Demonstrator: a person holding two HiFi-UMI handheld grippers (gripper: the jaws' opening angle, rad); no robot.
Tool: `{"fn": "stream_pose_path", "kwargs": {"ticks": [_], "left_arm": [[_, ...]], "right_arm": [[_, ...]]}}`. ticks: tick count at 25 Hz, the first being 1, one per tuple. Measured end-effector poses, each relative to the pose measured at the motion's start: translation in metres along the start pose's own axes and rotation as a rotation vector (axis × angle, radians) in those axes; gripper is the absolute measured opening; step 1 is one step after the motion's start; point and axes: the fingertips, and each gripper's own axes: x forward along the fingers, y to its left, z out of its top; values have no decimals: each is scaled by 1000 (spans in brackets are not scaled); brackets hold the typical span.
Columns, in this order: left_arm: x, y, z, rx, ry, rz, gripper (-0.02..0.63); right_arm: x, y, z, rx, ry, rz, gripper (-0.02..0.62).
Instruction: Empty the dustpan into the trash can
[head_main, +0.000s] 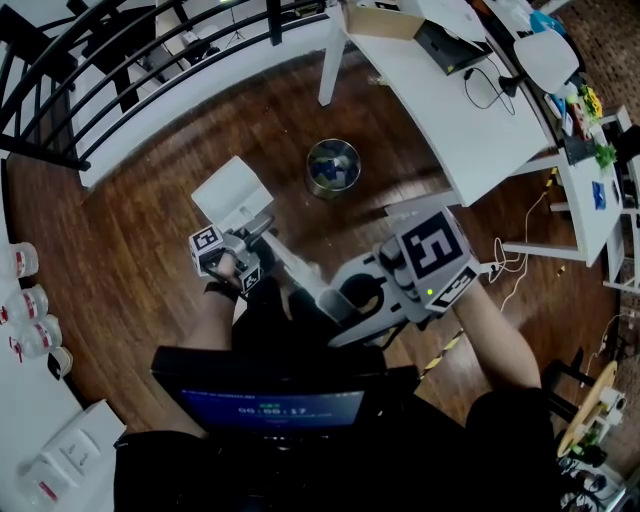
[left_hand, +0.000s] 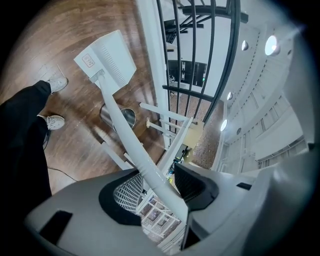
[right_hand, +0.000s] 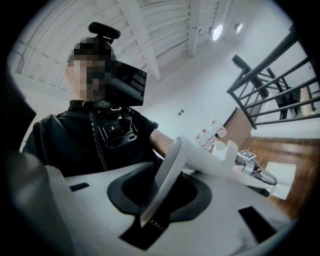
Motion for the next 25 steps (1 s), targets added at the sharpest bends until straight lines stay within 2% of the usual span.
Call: {"fn": "stream_pose_path", "kwargs": {"ticks": [8, 18, 24, 25], "left_arm": [[-6, 2, -6, 54, 52, 8, 221], [-9, -5, -8, 92, 64, 12, 232], [-10, 0, -15, 123, 99, 47, 235], [-10, 1, -9, 124, 75, 43, 235]], "right_arm": [[-4, 6, -1, 1, -25, 0, 98], [-11, 12, 2, -10, -47, 14, 98], [-9, 14, -2, -5, -43, 9, 98], [-8, 14, -2, -6, -43, 6, 98]]}}
